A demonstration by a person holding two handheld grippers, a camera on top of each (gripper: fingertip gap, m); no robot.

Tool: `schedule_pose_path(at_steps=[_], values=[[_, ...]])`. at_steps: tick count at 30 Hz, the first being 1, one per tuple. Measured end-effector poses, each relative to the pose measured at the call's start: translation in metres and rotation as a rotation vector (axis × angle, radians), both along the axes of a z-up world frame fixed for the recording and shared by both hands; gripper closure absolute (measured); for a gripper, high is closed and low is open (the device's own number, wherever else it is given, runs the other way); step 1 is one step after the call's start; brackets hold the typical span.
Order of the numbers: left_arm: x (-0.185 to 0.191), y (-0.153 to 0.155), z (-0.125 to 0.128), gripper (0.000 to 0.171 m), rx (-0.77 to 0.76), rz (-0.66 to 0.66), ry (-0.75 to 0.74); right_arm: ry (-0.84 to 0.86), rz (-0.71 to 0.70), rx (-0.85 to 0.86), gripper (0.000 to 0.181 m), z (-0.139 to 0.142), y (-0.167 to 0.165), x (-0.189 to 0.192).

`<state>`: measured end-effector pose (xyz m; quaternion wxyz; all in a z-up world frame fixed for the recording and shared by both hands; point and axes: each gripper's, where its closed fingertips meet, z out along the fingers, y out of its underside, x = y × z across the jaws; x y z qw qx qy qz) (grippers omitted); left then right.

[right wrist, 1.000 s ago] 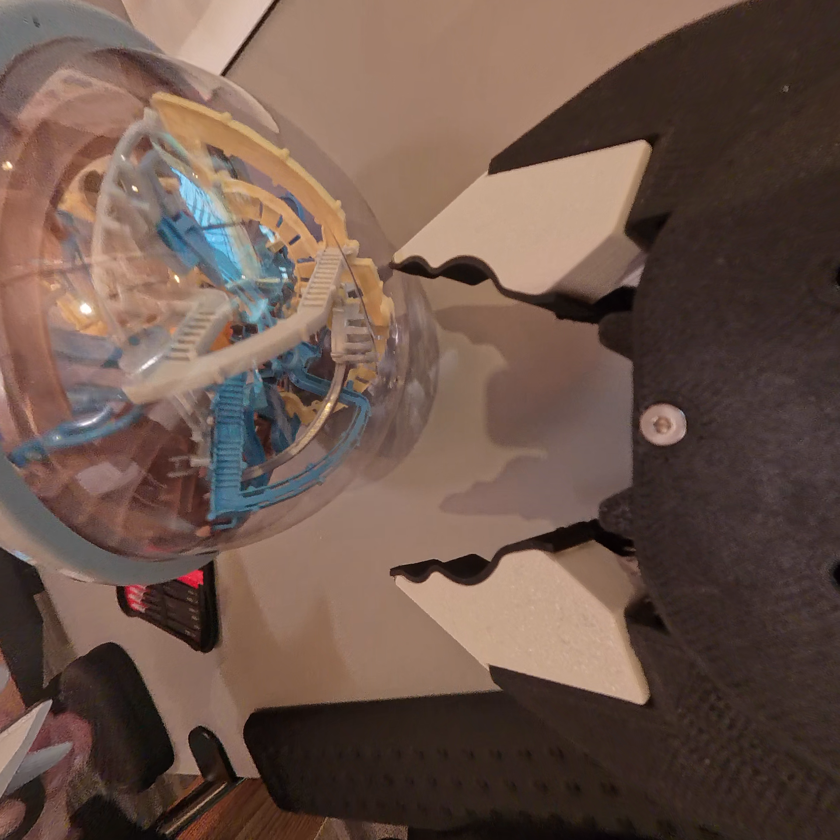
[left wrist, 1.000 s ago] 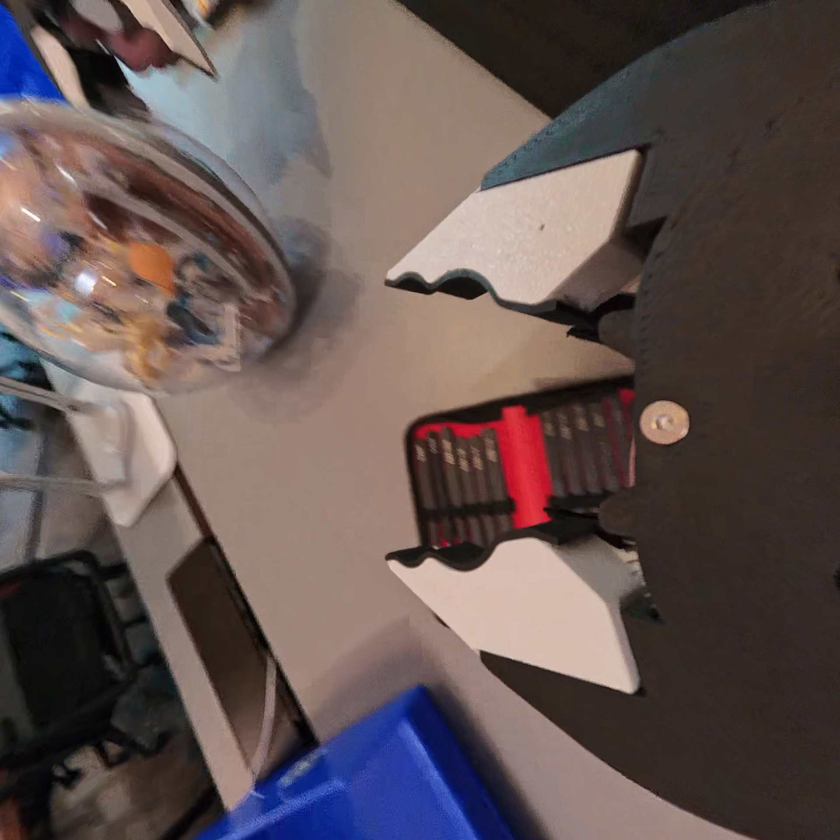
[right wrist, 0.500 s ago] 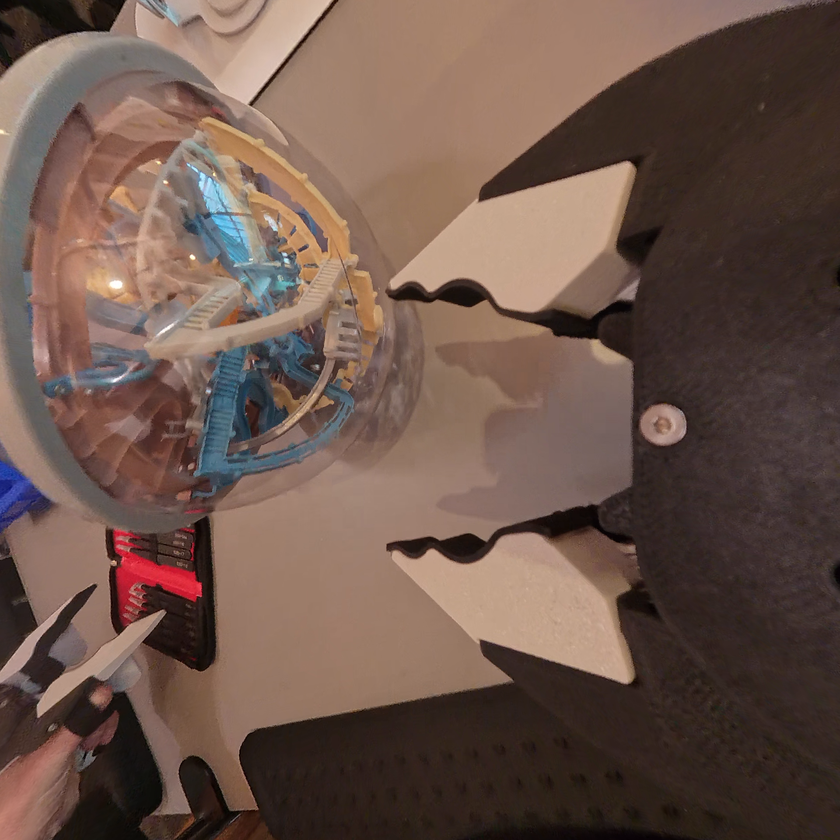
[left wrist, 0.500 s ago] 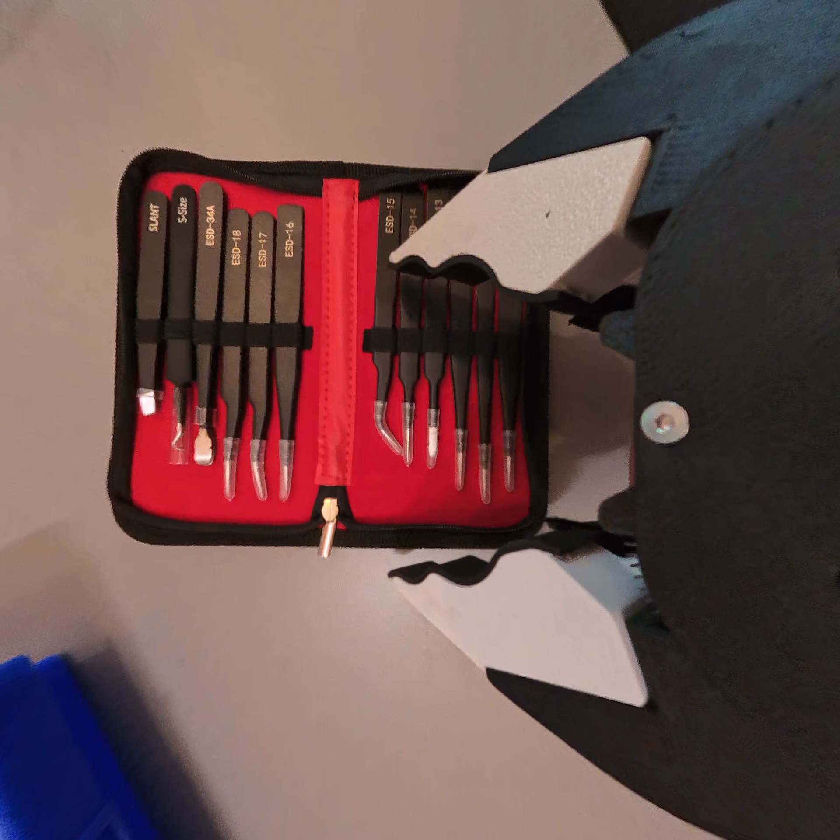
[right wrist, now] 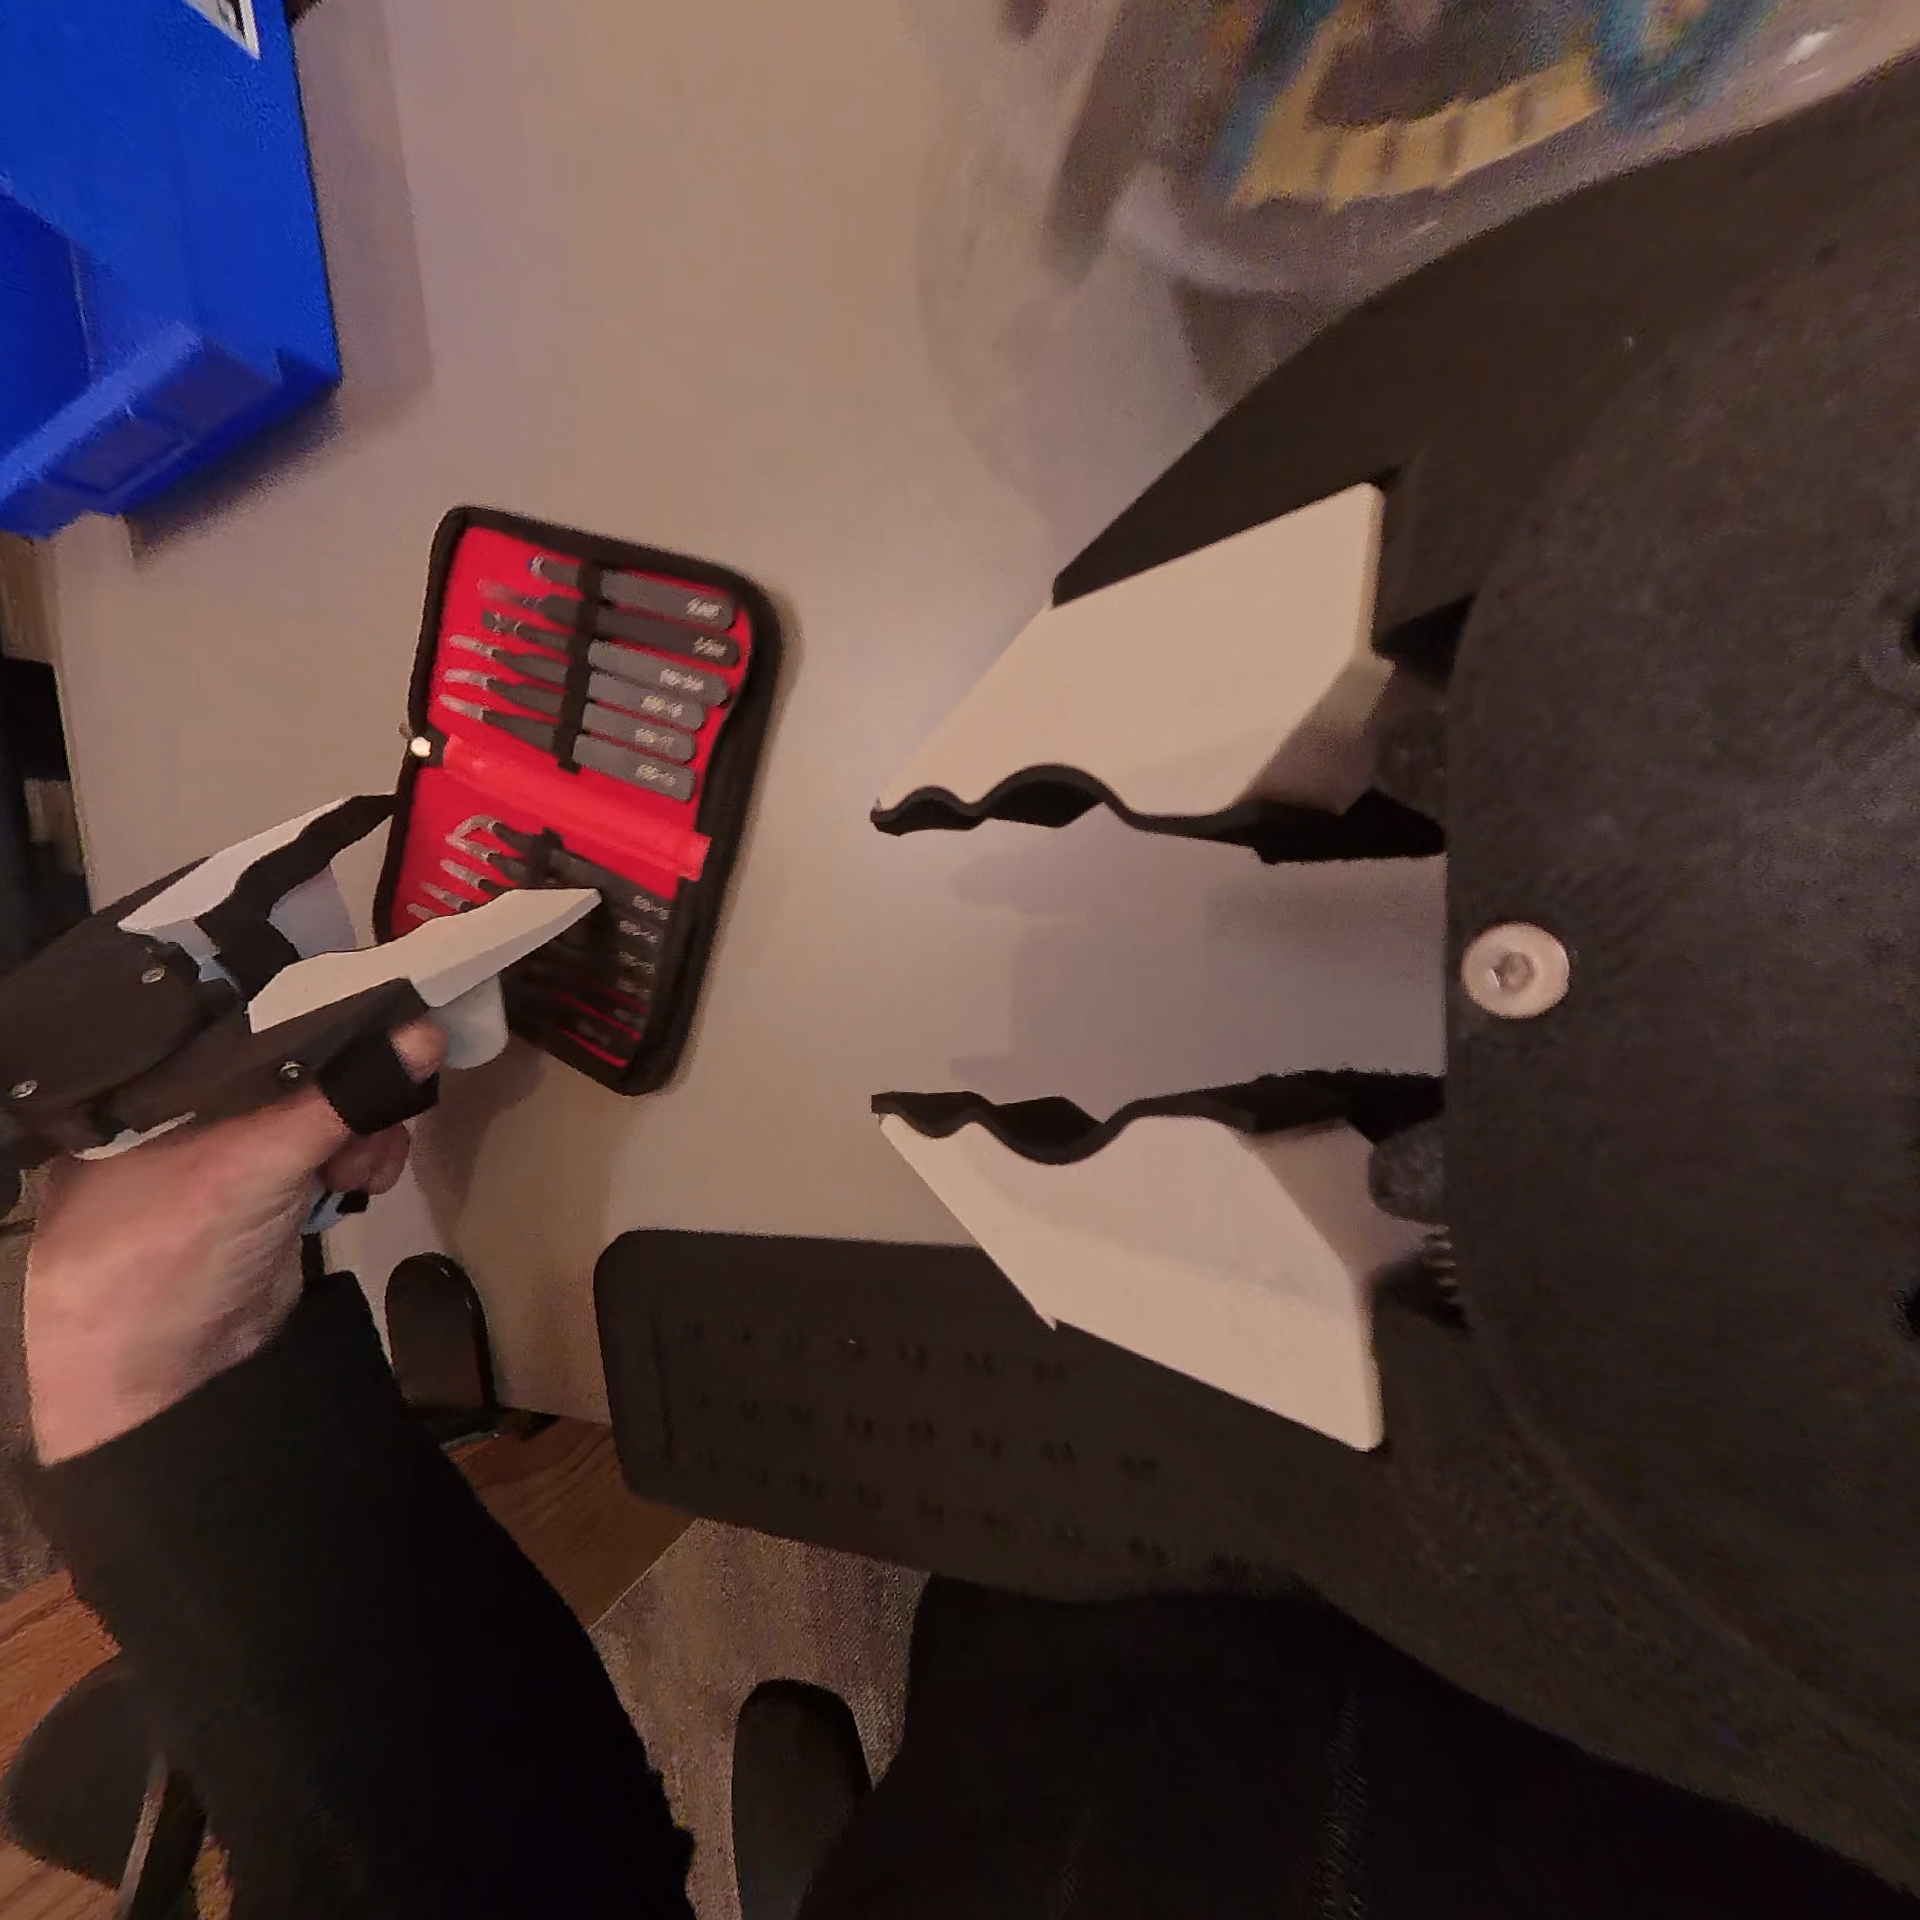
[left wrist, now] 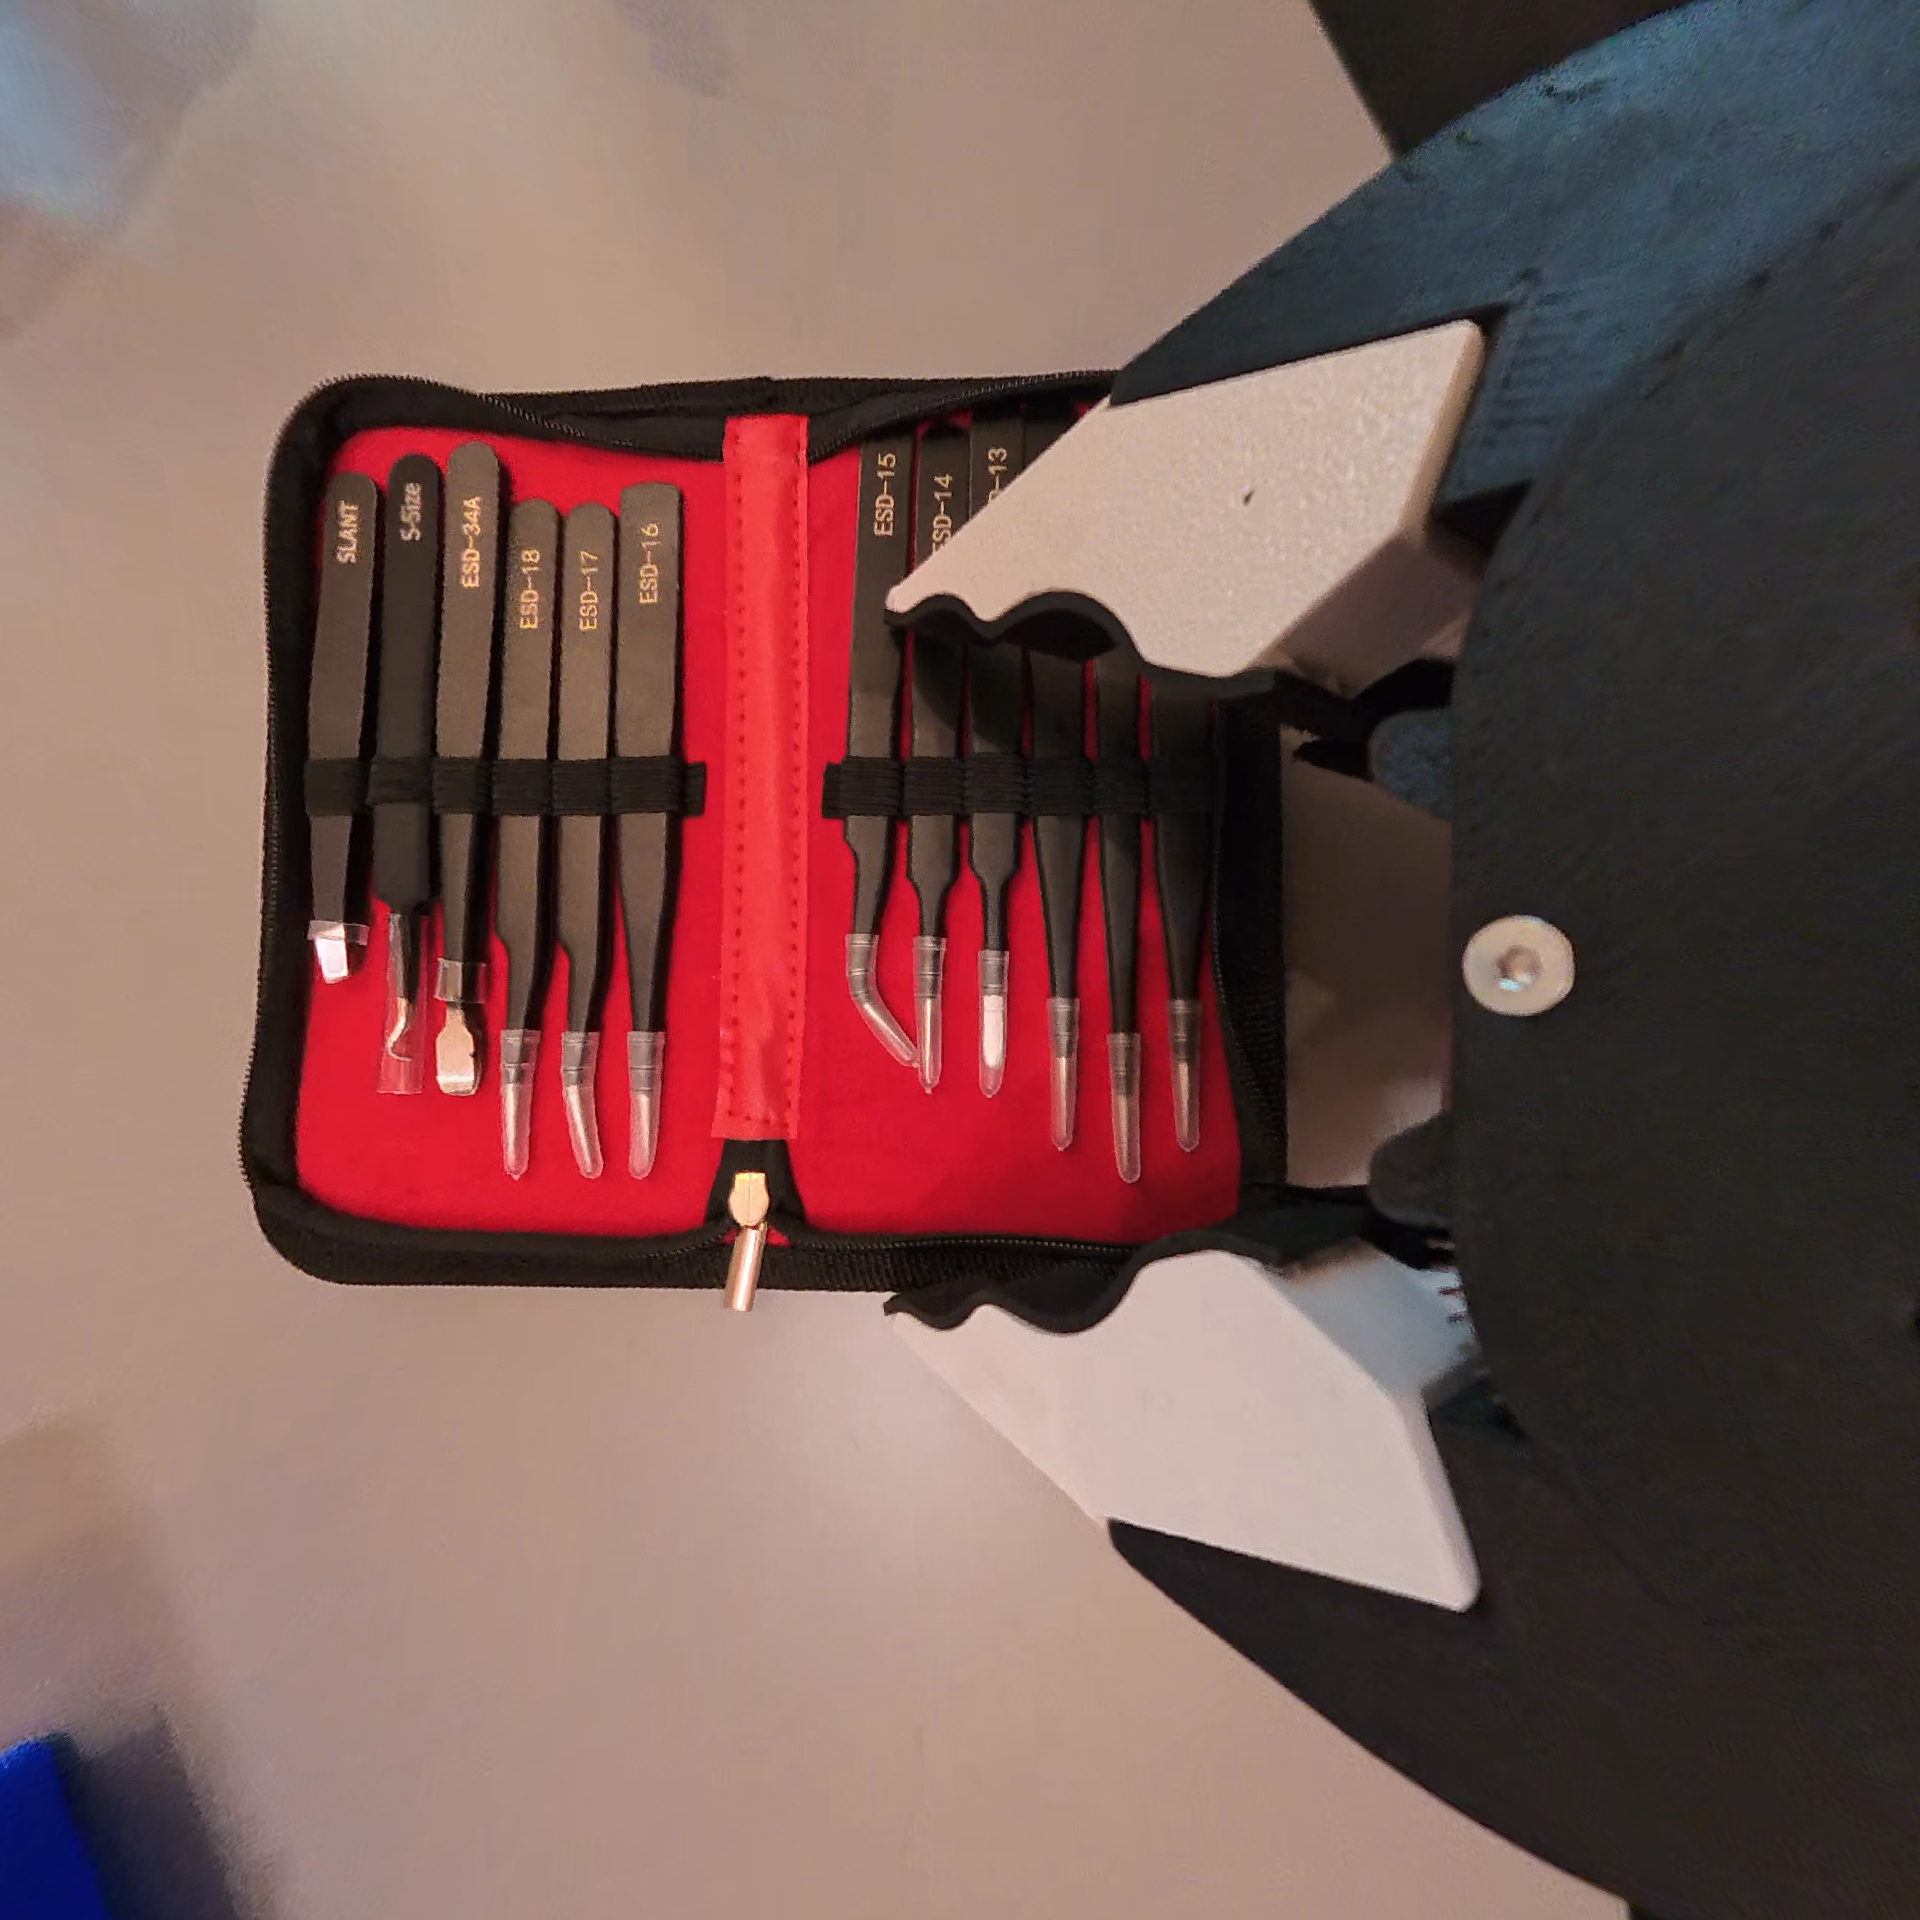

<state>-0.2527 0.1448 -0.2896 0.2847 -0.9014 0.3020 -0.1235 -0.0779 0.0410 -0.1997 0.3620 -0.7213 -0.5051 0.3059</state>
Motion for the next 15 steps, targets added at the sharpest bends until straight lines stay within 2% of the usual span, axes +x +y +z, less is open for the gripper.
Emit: schedule_pose_path(at_steps=[4, 8, 15], values=[[0.017, -0.022, 0.008, 0.058, 0.006, 0.026, -0.081, -0.038, 0.003, -0.030, 0.138, -0.026, 0.014, -0.033], [0.013, -0.040, 0.032, 0.076, 0.018, 0.024, -0.228, -0.074, 0.028, -0.034, 0.139, -0.045, 0.019, -0.050], [-0.003, -0.050, 0.018, 0.093, 0.020, -0.004, -0.141, -0.087, 0.036, -0.023, 0.154, -0.050, 0.034, -0.063]])
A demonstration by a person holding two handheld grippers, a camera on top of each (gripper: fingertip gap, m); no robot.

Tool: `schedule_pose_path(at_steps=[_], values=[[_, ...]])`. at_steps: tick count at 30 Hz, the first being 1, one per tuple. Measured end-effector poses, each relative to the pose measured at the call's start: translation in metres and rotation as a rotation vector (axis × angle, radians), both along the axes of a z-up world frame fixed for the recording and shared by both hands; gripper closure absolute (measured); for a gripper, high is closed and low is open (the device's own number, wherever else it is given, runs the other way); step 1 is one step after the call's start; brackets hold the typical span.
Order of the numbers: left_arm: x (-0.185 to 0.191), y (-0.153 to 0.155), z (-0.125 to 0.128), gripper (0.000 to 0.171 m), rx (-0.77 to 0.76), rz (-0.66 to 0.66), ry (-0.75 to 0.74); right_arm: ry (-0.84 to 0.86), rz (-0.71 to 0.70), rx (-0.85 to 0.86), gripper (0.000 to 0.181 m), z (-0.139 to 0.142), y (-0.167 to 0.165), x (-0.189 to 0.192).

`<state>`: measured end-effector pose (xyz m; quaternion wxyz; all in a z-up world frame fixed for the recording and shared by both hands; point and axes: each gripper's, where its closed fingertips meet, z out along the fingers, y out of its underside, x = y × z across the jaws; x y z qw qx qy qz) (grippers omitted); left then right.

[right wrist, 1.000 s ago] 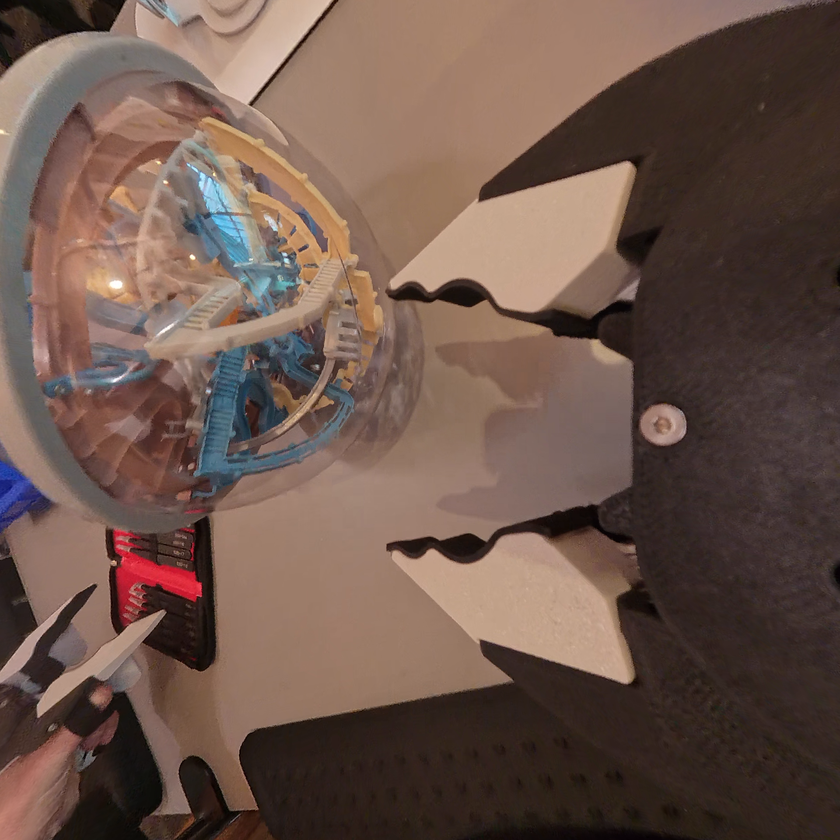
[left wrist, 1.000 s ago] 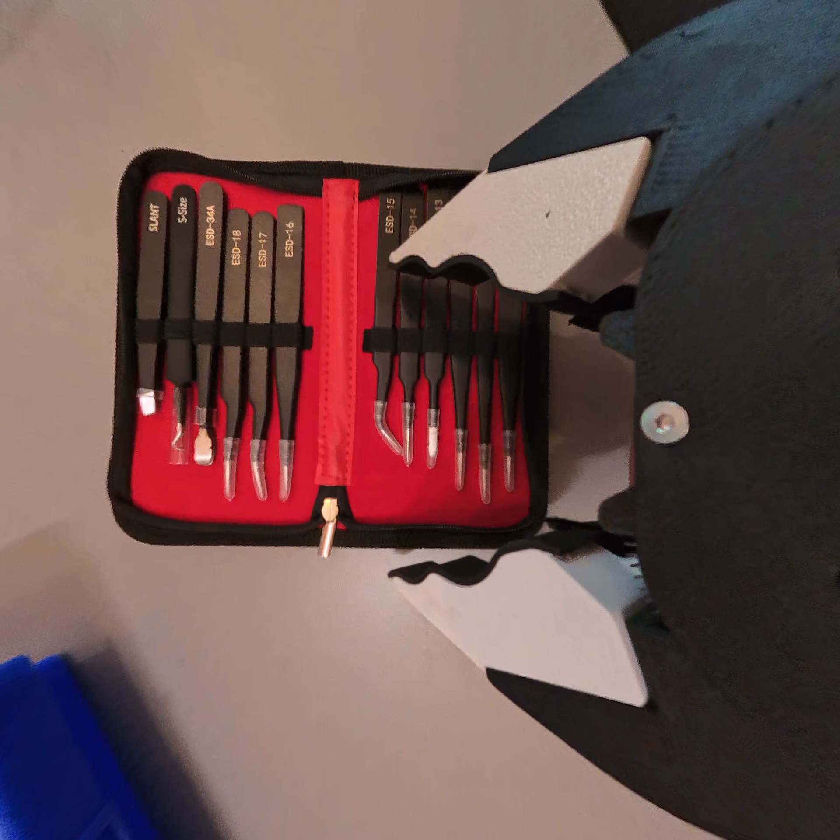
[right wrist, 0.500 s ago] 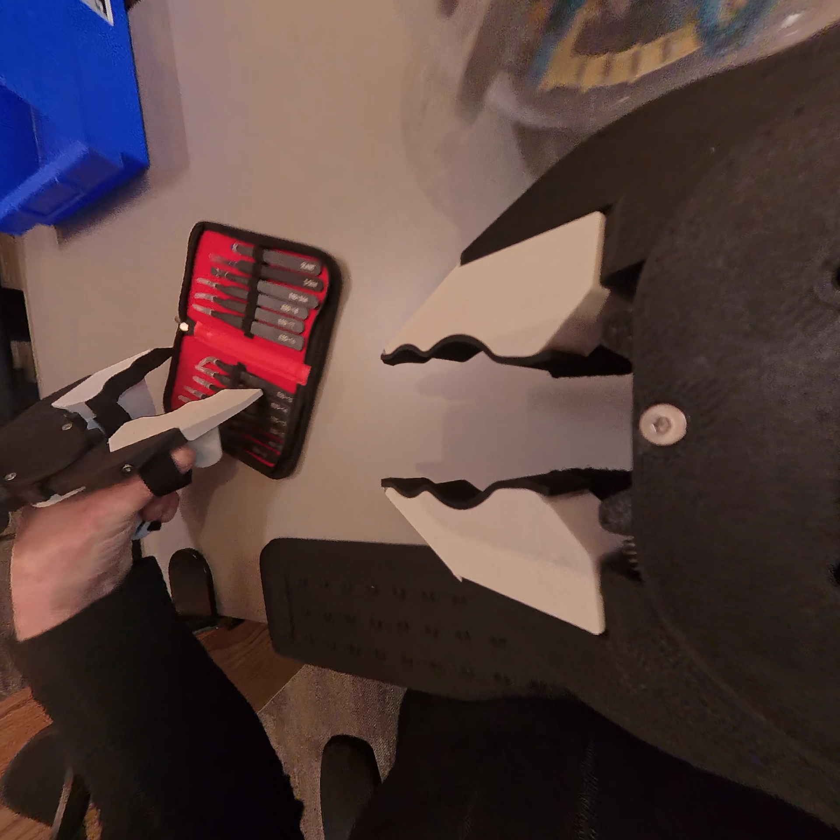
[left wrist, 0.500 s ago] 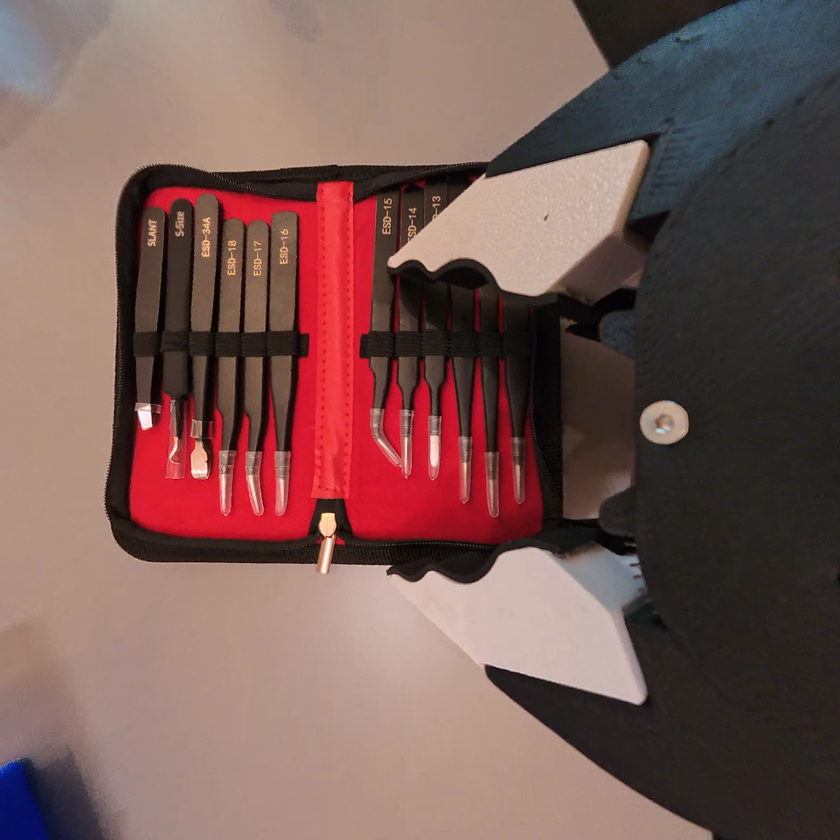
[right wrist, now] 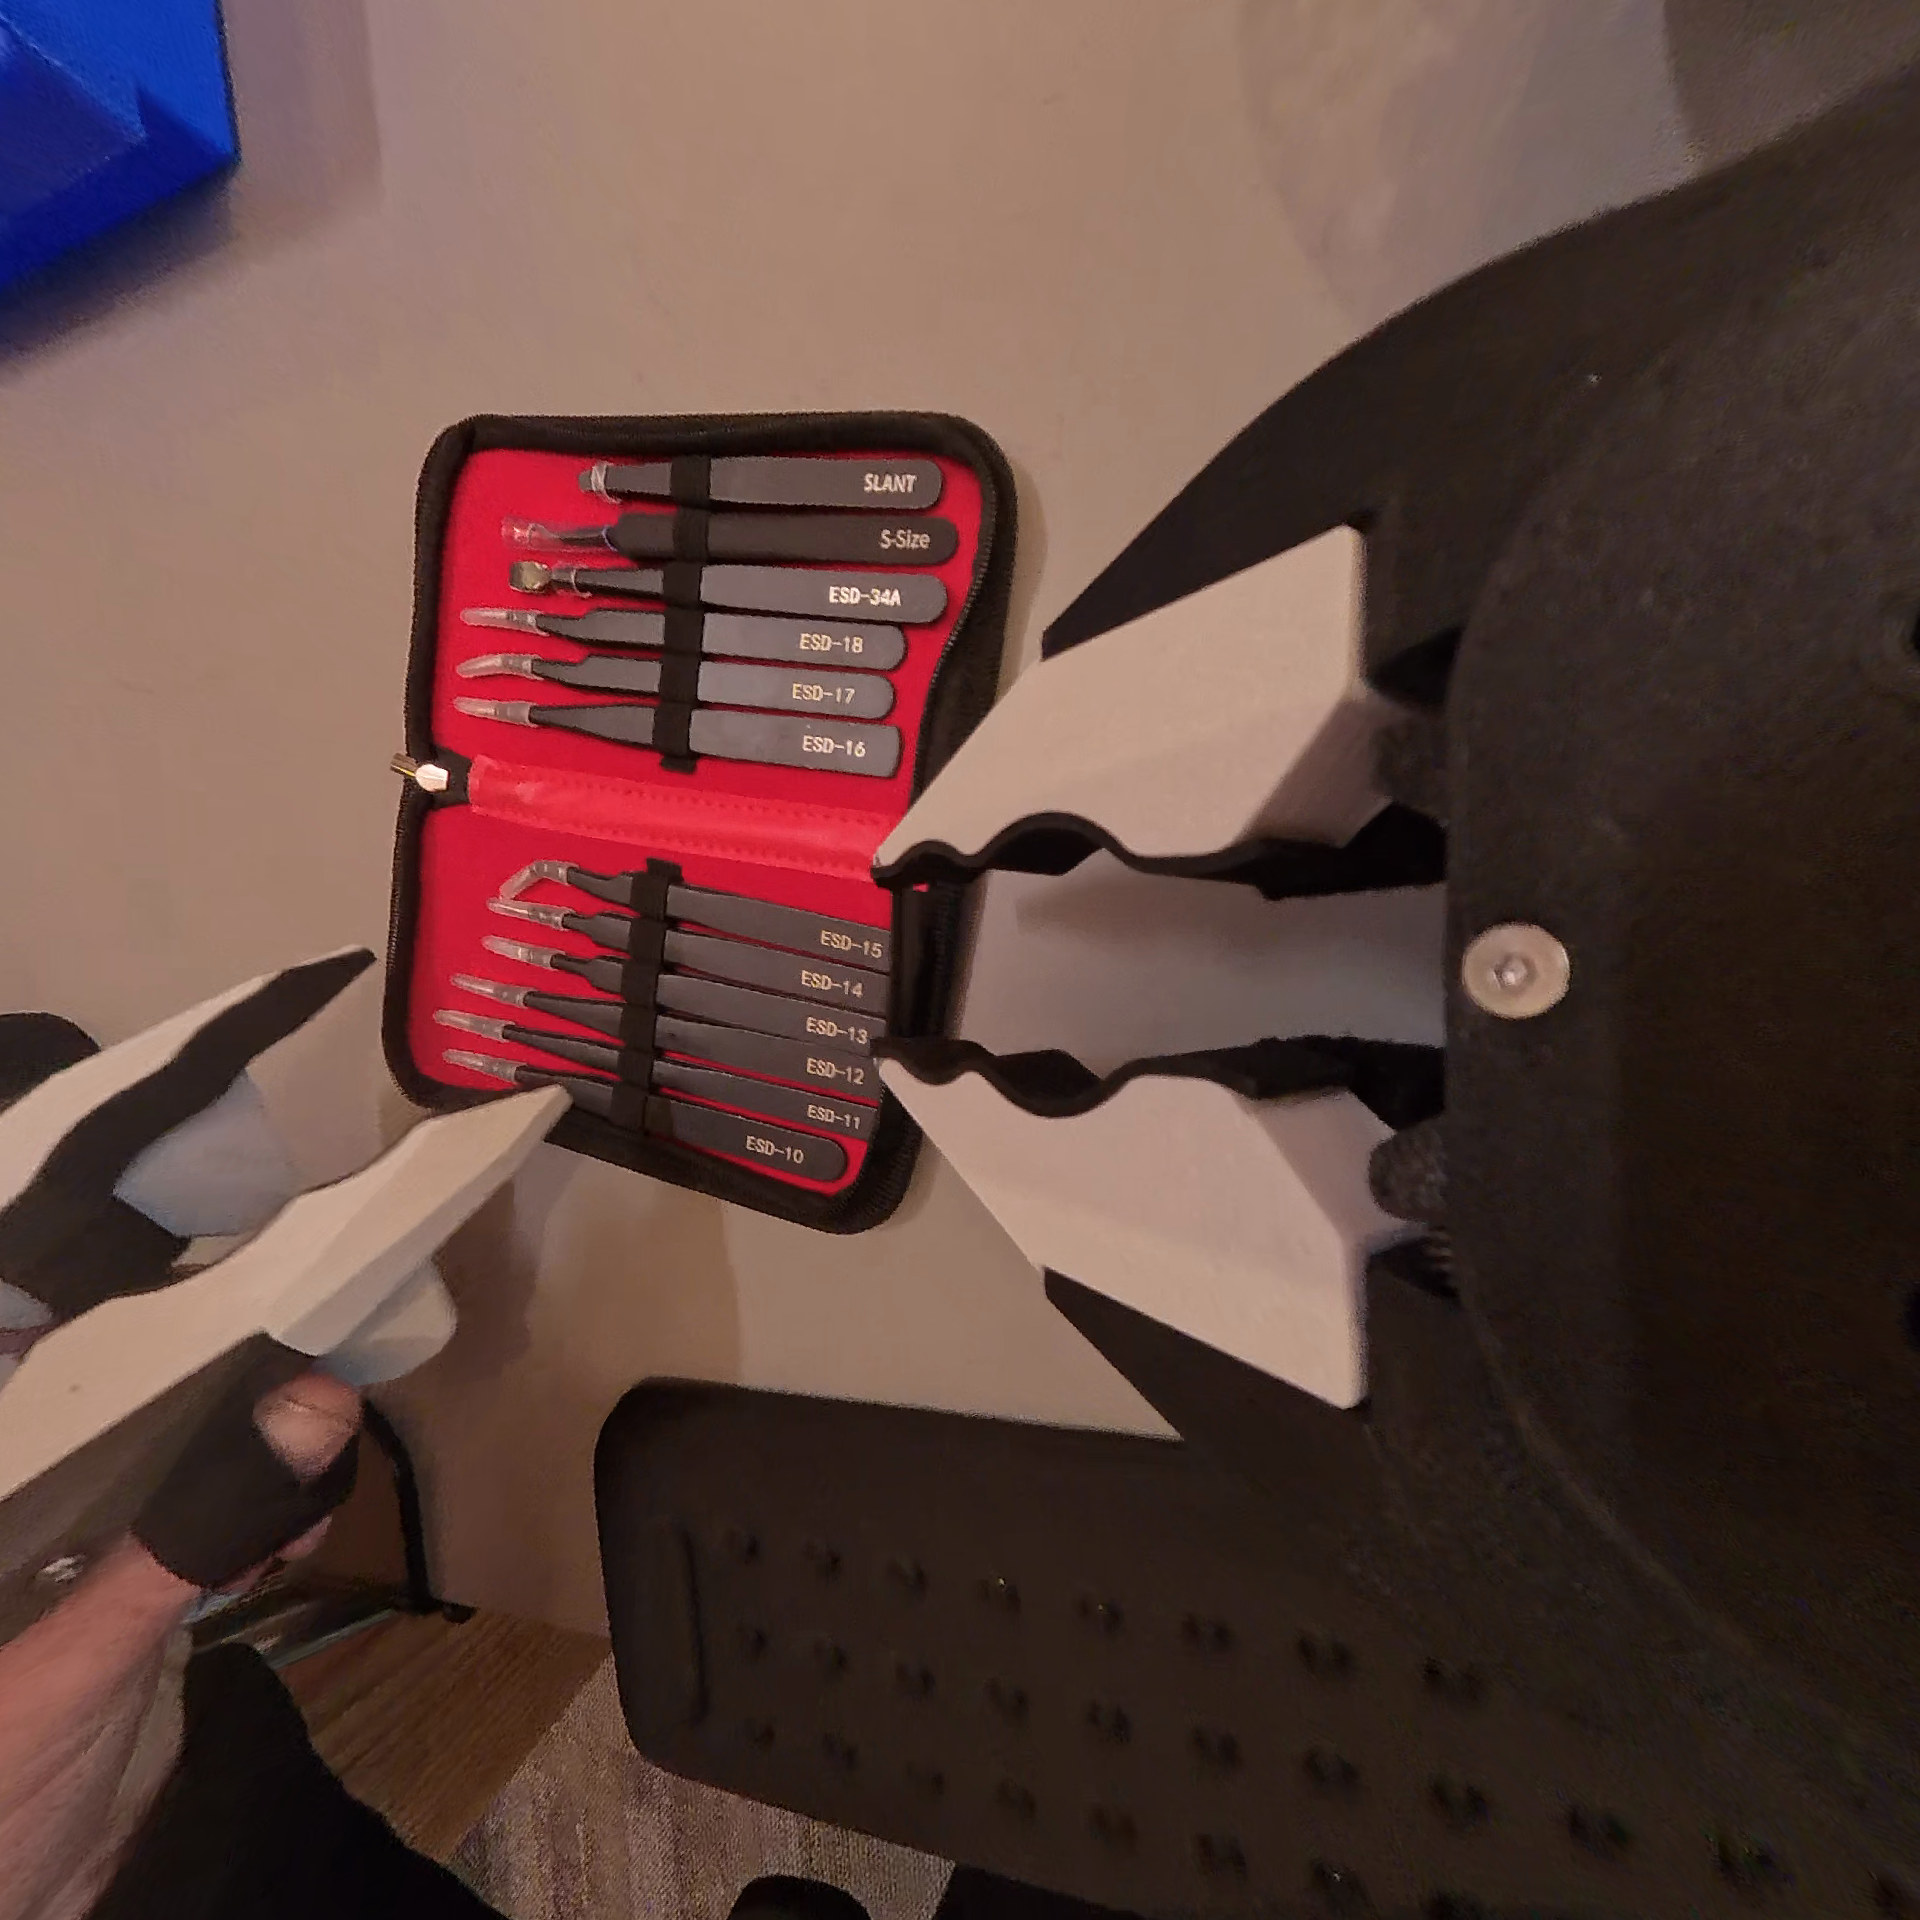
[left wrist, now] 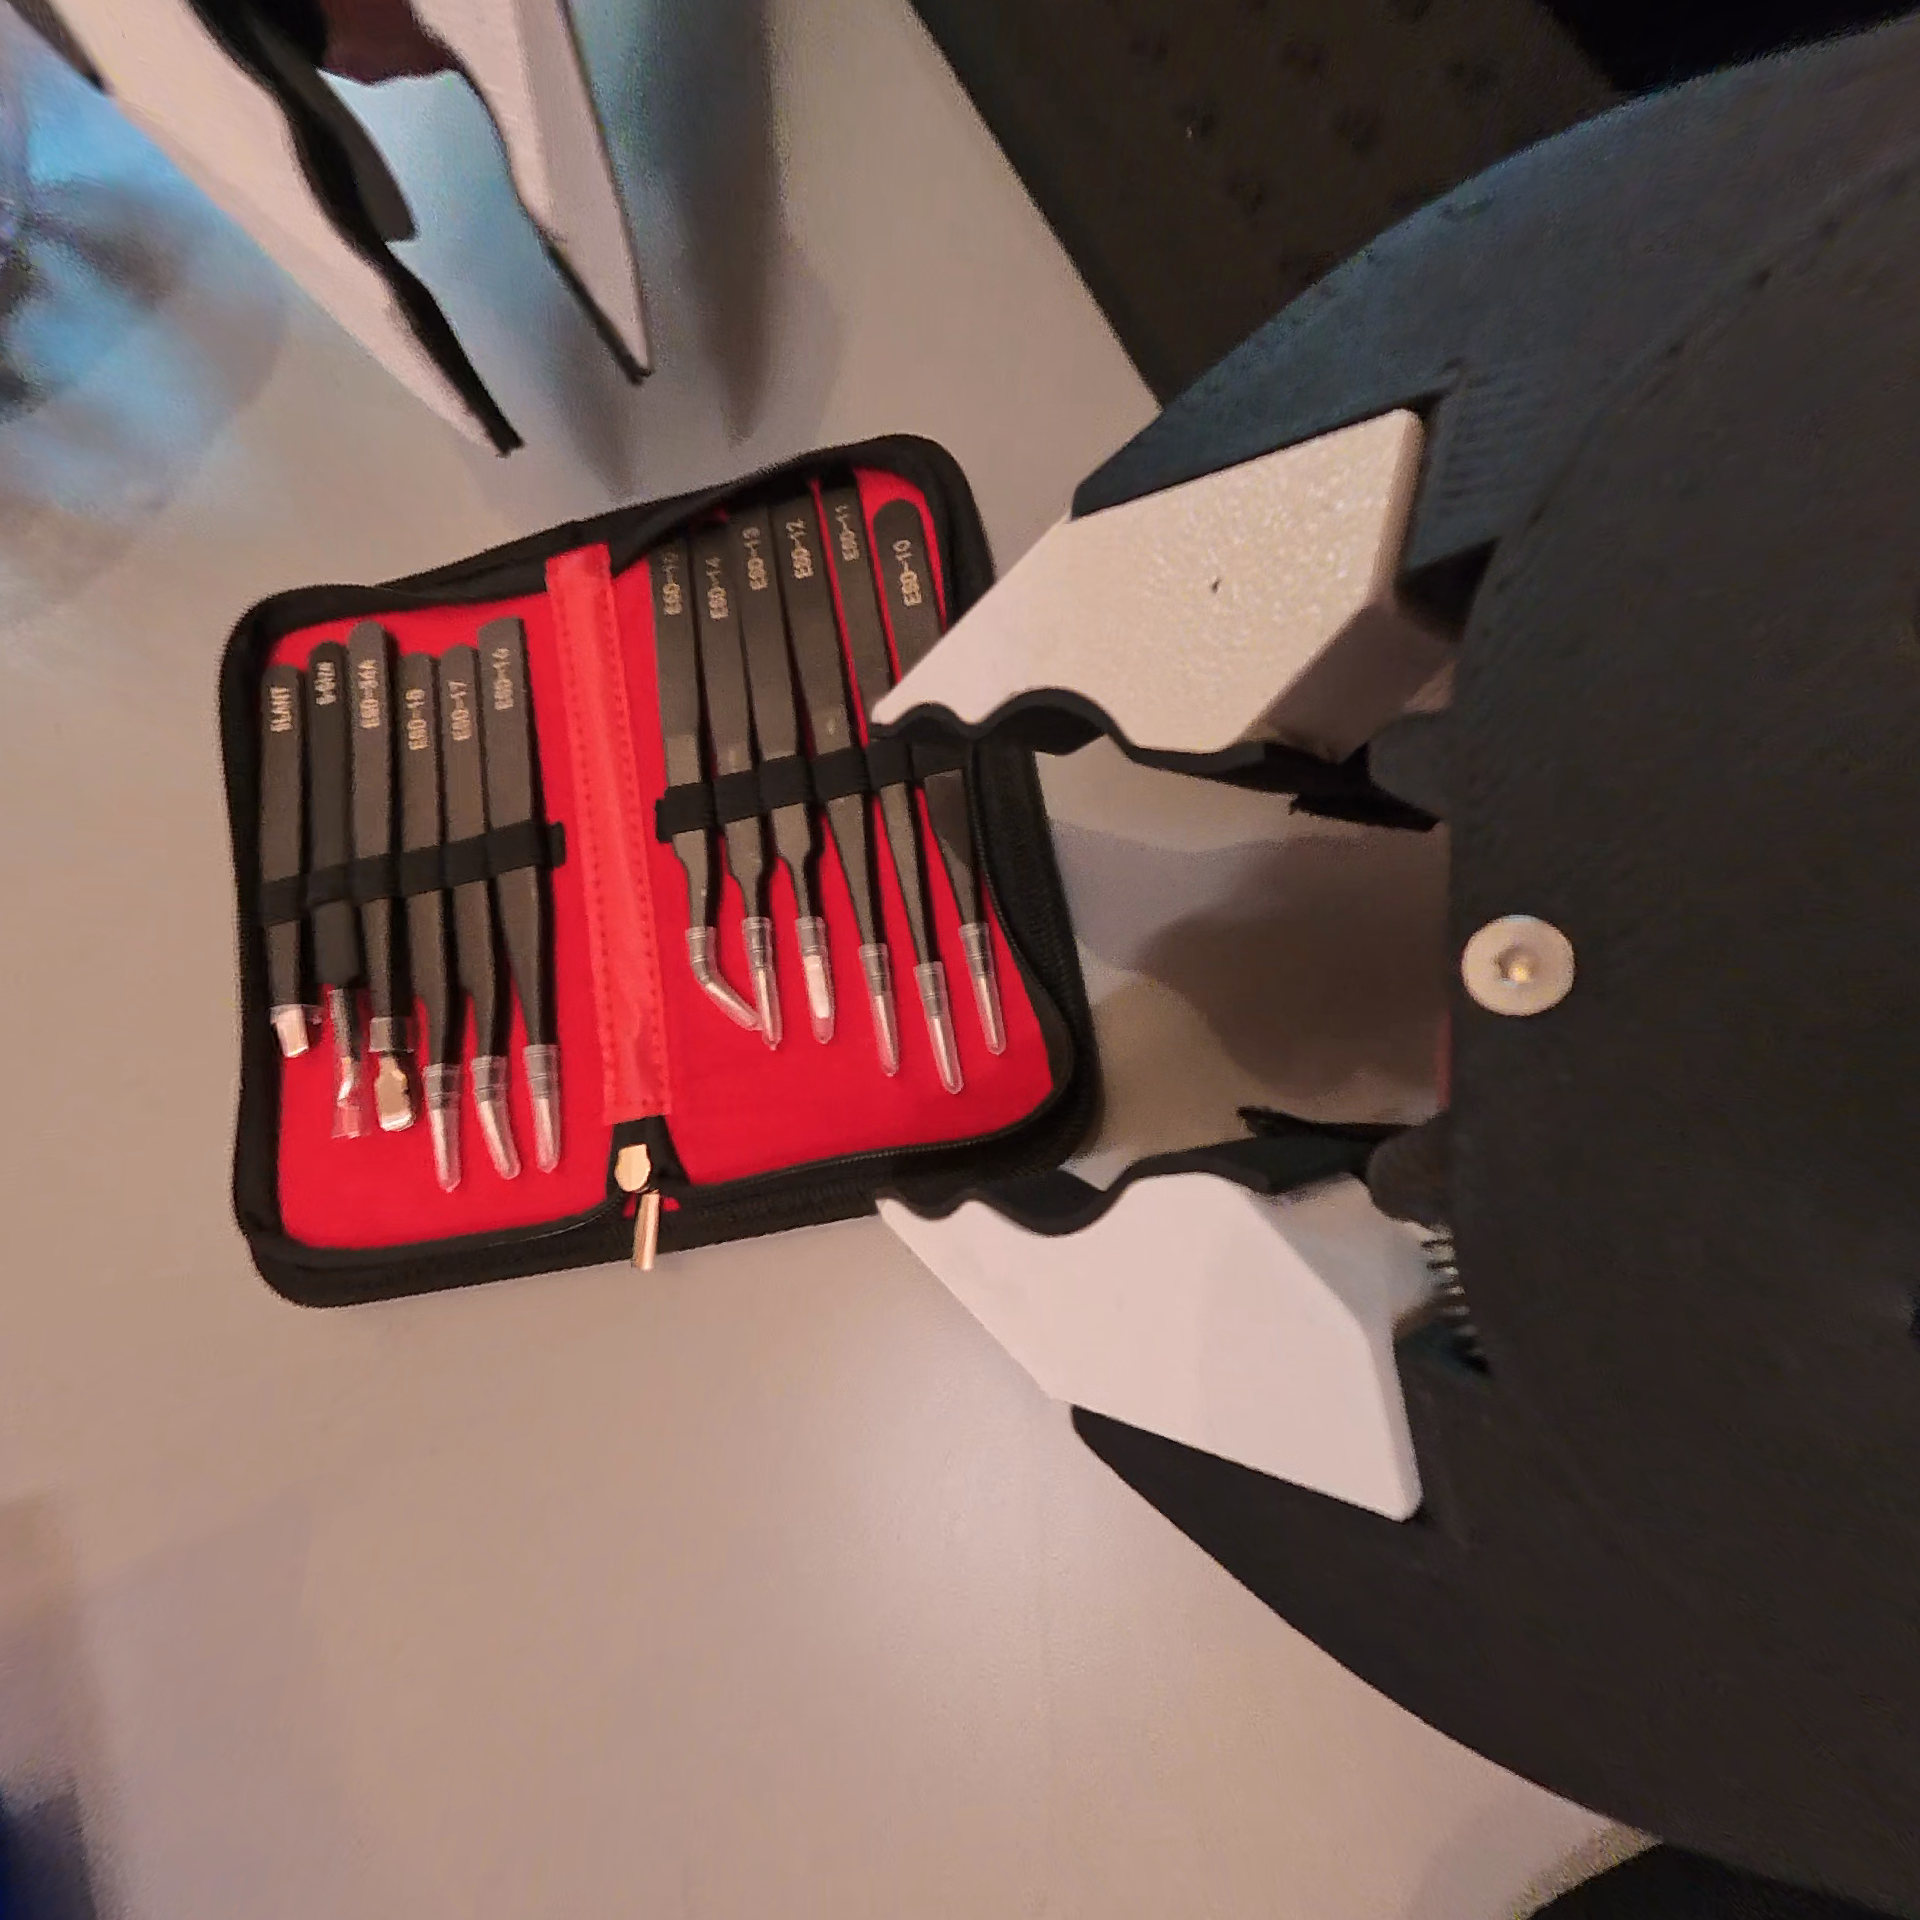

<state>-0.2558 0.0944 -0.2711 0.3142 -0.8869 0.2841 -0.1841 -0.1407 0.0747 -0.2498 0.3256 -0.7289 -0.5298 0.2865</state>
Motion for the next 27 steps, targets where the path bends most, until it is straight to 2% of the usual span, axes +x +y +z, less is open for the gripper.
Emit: schedule_pose_path(at_steps=[3, 11, 14, 17, 21, 27], values=[[-0.001, -0.003, -0.006, 0.093, 0.015, -0.022, 0.028, -0.007, 0.003, 0.001, 0.157, -0.001, 0.006, -0.005], [-0.005, 0.001, -0.001, 0.108, 0.084, -0.030, 0.021, -0.017, 0.027, -0.011, 0.159, -0.007, 0.016, -0.022], [-0.004, 0.006, 0.007, 0.109, 0.119, -0.027, 0.002, -0.022, -0.022, 0.020, 0.165, -0.006, 0.033, -0.021], [0.003, 0.017, 0.016, 0.113, 0.158, -0.040, -0.022, -0.037, -0.093, 0.055, 0.163, -0.004, 0.056, -0.016], [0.016, 0.035, 0.015, 0.112, 0.175, -0.081, 0.006, -0.083, -0.126, 0.084, 0.154, -0.008, 0.074, -0.011], [0.040, 0.061, 0.009, 0.112, 0.183, -0.154, 0.055, -0.105, -0.159, 0.054, 0.166, -0.019, 0.088, -0.002]])
